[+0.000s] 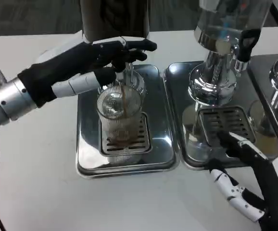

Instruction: Grasp the cup under the faucet to collect the drink, then remove the cup.

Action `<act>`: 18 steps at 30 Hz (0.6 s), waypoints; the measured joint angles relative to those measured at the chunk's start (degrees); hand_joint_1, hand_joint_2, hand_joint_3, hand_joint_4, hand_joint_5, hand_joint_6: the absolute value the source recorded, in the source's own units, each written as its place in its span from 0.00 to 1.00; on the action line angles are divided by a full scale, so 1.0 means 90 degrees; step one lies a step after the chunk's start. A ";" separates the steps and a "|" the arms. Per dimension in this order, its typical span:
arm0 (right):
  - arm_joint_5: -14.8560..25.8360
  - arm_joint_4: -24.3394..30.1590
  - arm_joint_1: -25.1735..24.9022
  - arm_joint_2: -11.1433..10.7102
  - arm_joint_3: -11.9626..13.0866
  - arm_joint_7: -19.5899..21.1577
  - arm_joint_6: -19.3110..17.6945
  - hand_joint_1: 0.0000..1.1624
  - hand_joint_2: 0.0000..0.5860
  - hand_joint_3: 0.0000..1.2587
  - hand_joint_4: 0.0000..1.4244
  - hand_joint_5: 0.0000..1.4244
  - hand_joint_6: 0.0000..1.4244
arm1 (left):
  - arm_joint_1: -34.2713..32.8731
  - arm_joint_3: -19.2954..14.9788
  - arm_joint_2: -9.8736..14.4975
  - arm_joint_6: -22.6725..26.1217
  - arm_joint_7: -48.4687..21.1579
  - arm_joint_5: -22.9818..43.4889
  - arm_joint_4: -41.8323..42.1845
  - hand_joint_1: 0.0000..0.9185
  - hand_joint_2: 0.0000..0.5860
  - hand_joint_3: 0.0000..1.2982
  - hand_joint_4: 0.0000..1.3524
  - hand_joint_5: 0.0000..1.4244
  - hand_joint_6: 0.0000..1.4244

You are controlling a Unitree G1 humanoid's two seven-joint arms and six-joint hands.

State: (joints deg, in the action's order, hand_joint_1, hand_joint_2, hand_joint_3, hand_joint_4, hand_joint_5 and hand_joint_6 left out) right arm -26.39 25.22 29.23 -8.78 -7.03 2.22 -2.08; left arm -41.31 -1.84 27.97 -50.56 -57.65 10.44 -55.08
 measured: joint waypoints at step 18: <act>0.0627 -0.0025 -0.1100 -0.0101 -0.0024 -0.0959 0.0822 0.43 0.43 0.00 0.00 0.01 0.03 | 0.0118 0.0119 0.0080 -0.0089 0.0199 -0.0003 0.0158 0.00 0.11 0.15 0.08 0.12 0.13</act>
State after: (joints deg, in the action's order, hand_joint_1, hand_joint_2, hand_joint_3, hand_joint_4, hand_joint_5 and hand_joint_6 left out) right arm -20.74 24.99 19.33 -9.70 -7.24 -6.40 5.32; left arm -40.25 -0.77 28.69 -51.36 -55.86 10.42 -53.66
